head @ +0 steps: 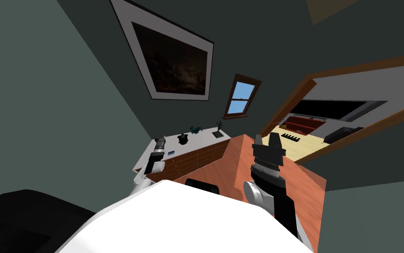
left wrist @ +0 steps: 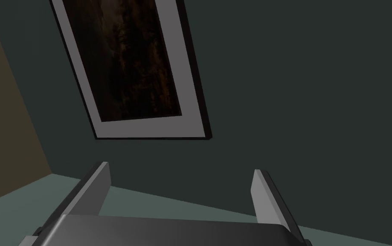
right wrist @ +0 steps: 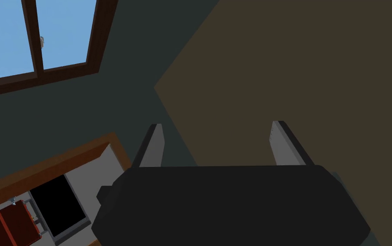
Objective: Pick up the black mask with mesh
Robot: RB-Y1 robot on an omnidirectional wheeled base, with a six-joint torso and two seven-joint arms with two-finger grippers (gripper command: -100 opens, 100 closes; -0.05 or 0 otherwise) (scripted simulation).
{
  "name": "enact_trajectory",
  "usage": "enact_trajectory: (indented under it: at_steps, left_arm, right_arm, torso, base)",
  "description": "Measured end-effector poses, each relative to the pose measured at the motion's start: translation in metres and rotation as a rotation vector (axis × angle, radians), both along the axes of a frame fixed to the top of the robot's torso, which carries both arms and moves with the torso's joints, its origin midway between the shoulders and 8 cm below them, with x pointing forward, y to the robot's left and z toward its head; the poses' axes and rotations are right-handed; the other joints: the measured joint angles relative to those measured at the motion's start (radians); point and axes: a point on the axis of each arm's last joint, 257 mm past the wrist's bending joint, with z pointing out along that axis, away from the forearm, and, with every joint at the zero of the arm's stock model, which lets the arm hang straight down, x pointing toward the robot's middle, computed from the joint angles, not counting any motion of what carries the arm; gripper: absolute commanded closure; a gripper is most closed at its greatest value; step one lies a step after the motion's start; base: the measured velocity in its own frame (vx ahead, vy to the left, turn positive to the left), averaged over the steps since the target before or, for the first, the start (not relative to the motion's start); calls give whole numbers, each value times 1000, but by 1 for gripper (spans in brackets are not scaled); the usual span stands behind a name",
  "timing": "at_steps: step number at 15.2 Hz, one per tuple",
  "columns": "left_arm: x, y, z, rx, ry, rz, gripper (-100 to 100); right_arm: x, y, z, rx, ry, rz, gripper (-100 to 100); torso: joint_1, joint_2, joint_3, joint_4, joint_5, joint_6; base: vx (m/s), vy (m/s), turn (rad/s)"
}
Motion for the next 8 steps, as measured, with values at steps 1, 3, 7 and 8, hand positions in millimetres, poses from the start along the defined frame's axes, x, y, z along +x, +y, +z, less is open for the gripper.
enact_trajectory:
  at_steps: [1, 3, 7, 8]
  left_arm:
    - [0, 4, -5, -1, 11, 9, -100]
    - [0, 16, -18, -3, 33, 35, -100]
    - [-1, 41, -38, -6, 74, 88, -100]
    - [0, 46, -44, -8, 86, 101, -100]
  right_arm:
    - [0, 0, 0, 0, 0, 0, 0]
    - [0, 0, 0, 0, 0, 0, 0]
    - [0, 0, 0, 0, 0, 0, 0]
    - [0, 0, 0, 0, 0, 0, 0]
  torso:
    - [0, 0, 0, 0, 0, 0]
    - [0, 1, 0, 0, 0, 0]
    - [1, 1, 1, 0, 0, 0]
    - [1, 1, 1, 0, 0, 0]
  base:
    - [-11, -20, -153]
    - [-27, 7, -192]
    - [-27, -2, -141]
    - [-29, 16, -46]
